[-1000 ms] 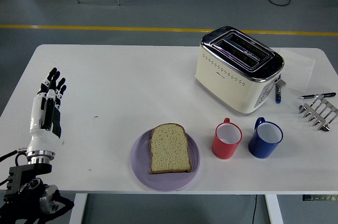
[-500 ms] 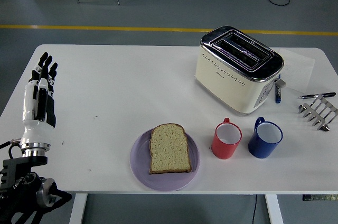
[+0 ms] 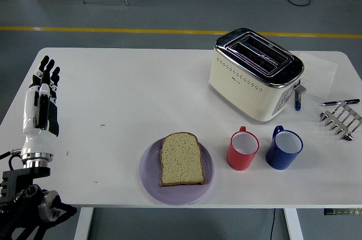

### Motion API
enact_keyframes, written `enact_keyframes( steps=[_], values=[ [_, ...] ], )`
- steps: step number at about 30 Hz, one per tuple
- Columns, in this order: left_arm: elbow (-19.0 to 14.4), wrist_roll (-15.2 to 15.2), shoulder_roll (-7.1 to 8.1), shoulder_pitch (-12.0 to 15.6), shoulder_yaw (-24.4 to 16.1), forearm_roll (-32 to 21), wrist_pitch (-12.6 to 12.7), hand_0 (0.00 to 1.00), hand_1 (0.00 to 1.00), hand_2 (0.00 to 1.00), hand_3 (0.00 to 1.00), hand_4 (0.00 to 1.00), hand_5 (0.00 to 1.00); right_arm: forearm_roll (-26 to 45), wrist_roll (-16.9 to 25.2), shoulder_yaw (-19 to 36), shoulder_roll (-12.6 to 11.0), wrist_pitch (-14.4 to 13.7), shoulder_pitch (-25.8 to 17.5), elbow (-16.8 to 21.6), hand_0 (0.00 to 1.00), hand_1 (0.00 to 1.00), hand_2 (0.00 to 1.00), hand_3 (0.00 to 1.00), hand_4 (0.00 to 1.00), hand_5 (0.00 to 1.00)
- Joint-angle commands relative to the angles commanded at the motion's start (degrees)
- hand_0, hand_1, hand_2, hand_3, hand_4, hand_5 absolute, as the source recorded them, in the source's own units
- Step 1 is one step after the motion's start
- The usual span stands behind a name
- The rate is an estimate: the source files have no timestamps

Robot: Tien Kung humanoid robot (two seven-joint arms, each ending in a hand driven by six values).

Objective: Push plate across desktop,pick up the break from the machine,place the break in the plate

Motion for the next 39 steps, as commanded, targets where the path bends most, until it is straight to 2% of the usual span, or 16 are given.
enact_keyframes(
  steps=[10, 12, 23, 24, 29, 30, 39],
  values=[
    [-0.06, 0.01, -0.04, -0.12, -0.05, -0.19, 0.18, 0.985, 0.979, 0.998, 0.979, 0.547, 0.928, -1.22, -1.34, 0.23, 0.03, 1.67, 0.15, -1.79, 0.998, 0.882, 0.912, 0.898, 0.539, 0.709],
    [-0.07, 0.03, -0.03, -0.16, 0.0, -0.23, 0.21, 0.983, 0.977, 0.998, 0.978, 0.549, 0.931, -1.16, -1.42, 0.31, 0.05, 1.61, 0.18, -2.0, 0.998, 0.887, 0.924, 0.91, 0.573, 0.734],
    [-0.22, -0.15, -0.22, 0.4, -0.16, -0.27, 0.4, 0.983, 0.977, 0.998, 0.979, 0.548, 0.934, -1.79, -1.97, -0.19, -0.56, 1.43, -0.15, -3.14, 0.998, 0.896, 0.937, 0.919, 0.584, 0.744],
    [-0.23, -0.15, -0.21, 0.43, -0.15, -0.27, 0.4, 0.98, 0.976, 0.998, 0.979, 0.549, 0.937, -1.78, -2.06, -0.32, -0.6, 1.53, -0.17, -3.23, 0.998, 0.912, 0.962, 0.958, 0.614, 0.763],
    [-0.24, -0.16, -0.16, 0.56, -0.16, -0.27, 0.48, 0.98, 0.976, 0.998, 0.979, 0.549, 0.937, -1.88, -2.38, -0.75, -0.64, 1.81, -0.26, -3.71, 0.998, 0.912, 0.962, 0.958, 0.614, 0.763],
    [-0.24, -0.17, -0.16, 0.6, -0.13, -0.29, 0.49, 0.978, 0.975, 0.998, 0.979, 0.55, 0.938, -1.88, -2.47, -0.82, -0.66, 1.88, -0.33, -3.78, 0.998, 0.919, 0.976, 0.988, 0.63, 0.77],
    [-0.44, -0.17, 0.1, 0.81, 0.69, -0.23, 0.53, 0.978, 0.974, 0.998, 0.979, 0.55, 0.939, -1.69, -2.85, -0.39, -0.43, 1.95, -0.73, -3.94, 0.998, 0.922, 0.981, 0.995, 0.644, 0.779]
  ],
)
